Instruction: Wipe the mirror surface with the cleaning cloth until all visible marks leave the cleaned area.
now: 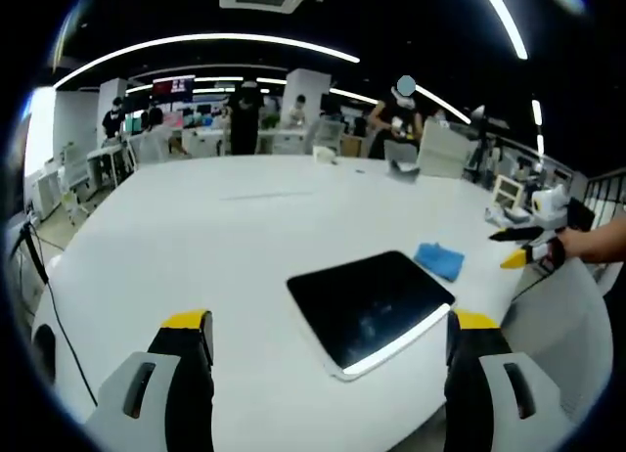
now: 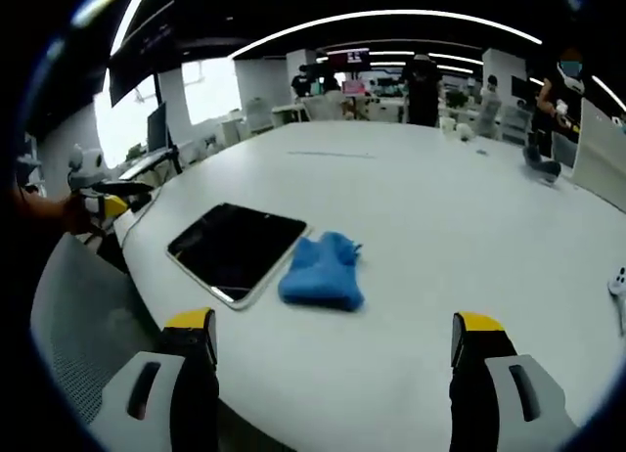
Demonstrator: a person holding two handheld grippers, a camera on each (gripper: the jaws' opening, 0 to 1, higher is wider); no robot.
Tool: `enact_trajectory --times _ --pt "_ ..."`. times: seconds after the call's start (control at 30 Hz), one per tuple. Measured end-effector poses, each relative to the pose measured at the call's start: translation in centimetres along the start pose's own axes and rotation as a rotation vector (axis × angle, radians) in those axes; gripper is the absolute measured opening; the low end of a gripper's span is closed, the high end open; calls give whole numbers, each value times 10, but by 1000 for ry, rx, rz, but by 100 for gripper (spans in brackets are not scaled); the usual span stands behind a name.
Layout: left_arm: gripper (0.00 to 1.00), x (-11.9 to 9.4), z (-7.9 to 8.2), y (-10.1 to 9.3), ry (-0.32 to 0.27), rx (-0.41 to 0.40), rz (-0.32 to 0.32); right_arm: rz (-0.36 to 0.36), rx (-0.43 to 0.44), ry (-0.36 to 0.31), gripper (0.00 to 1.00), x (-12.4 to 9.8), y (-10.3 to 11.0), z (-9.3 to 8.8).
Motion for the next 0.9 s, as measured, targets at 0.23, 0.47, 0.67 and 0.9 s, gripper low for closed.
enact_trajectory --times 0.23,0.47,0.67,0.9 --pt "100 2 1 0 -2 0 -2 -17 -8 -5 100 -3 1 0" --pt "100 3 4 -2 -4 8 -5 -16 11 -12 100 -2 0 1" --pt "100 2 2 -2 -2 13 -2 -22 29 -7 100 -3 0 -1" --pt "100 1 1 -6 -4 12 -7 -31 30 -12 100 -3 0 1"
Point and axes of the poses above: the point that each gripper's makers call its tool centre point, and the gripper's own axes: x roughly forward along the fingers, y roughly to its left, z roughly out of its top, the point moved 2 cm from there along -x, roughly backward along the fingers, and after that the axes turned 2 degrees about -z, right-handed, at the moved point
